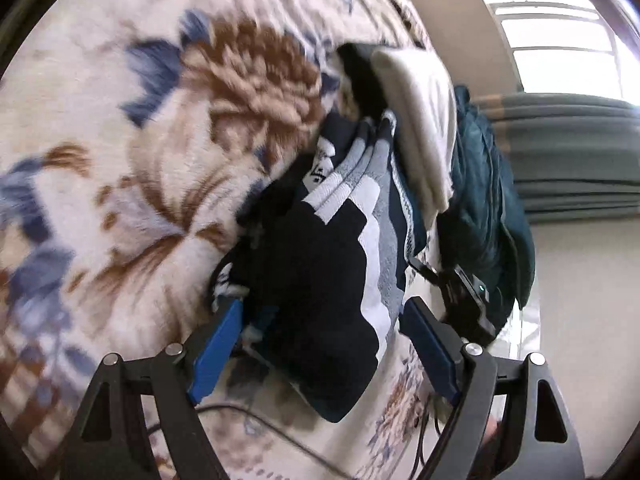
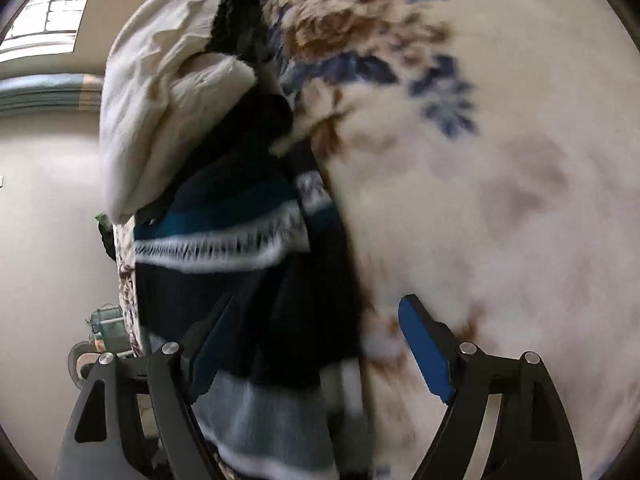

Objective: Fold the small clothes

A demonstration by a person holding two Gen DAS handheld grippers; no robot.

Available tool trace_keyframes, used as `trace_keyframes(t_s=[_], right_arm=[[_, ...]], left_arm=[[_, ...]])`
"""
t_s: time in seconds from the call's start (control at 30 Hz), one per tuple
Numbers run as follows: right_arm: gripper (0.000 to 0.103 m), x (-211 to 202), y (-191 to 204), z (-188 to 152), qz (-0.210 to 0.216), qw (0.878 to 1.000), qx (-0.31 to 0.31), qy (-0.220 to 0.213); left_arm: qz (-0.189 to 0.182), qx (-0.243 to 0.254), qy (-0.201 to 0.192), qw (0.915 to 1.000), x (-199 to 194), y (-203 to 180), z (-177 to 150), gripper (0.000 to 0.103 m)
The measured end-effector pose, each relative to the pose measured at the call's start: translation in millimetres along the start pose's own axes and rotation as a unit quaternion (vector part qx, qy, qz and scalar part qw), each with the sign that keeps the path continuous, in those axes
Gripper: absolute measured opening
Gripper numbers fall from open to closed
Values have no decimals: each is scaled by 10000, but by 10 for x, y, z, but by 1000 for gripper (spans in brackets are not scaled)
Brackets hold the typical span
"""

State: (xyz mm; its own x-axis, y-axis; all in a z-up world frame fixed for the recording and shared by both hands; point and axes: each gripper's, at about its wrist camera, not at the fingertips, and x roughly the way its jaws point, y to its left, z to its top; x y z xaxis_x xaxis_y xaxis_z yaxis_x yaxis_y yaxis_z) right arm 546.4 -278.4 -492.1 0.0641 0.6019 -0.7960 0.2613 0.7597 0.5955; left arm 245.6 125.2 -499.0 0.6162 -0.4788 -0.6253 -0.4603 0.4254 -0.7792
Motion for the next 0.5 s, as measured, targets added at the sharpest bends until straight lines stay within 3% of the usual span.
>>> trace_keyframes(t_s=[0.1,0.27,0.37,0.47,0.5], right_arm=[[90,117,59,137,105,9999,-113,58],[100,180,76,288,371,9993,-82,33],[101,185,91,314,410,9991,-109,89],[101,202,143,350,618,9977,-167,202],[97,237,200,353,613,9977,-223,210]], left_arm=[[-38,-112,85,9999,99,52,-156,81],[-151,-358,305,9988,616,94,-386,81],[-165,-534,82,9984,904,138,-310,81],[-271,-832,-406,9953,941,104,-181,81],[-289,-789,-606,9946,910,42,-135,71]])
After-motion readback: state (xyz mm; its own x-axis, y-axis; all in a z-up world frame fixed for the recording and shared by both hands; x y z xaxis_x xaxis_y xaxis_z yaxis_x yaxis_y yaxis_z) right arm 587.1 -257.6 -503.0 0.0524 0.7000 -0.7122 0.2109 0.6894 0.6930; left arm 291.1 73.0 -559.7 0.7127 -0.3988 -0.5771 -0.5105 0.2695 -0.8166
